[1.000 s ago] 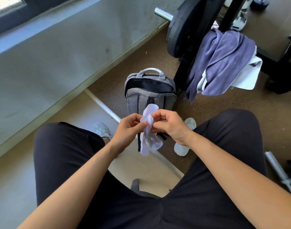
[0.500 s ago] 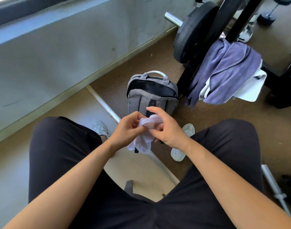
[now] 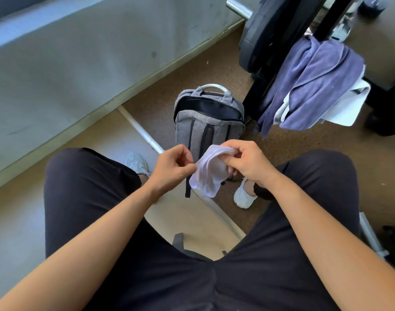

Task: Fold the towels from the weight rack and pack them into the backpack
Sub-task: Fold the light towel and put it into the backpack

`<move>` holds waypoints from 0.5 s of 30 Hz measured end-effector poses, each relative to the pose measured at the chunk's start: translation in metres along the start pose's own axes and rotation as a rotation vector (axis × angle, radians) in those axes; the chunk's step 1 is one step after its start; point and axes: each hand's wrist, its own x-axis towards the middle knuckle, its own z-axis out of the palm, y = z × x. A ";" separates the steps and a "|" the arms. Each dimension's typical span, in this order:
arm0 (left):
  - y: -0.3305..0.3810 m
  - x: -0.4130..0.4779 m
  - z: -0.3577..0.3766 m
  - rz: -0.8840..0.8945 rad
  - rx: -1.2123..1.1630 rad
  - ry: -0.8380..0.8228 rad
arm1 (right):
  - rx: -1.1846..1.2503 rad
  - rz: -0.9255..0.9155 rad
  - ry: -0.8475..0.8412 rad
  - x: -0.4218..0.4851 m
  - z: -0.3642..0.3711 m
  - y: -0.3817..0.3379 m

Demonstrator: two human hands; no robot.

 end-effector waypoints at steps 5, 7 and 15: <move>-0.004 0.003 0.023 0.081 0.212 0.016 | 0.015 -0.004 0.006 -0.003 -0.003 -0.003; -0.001 0.007 0.025 0.063 0.198 0.024 | 0.030 -0.002 0.010 -0.003 -0.002 -0.002; -0.001 0.012 0.028 0.098 0.100 -0.047 | 0.102 0.026 0.052 -0.001 -0.009 0.004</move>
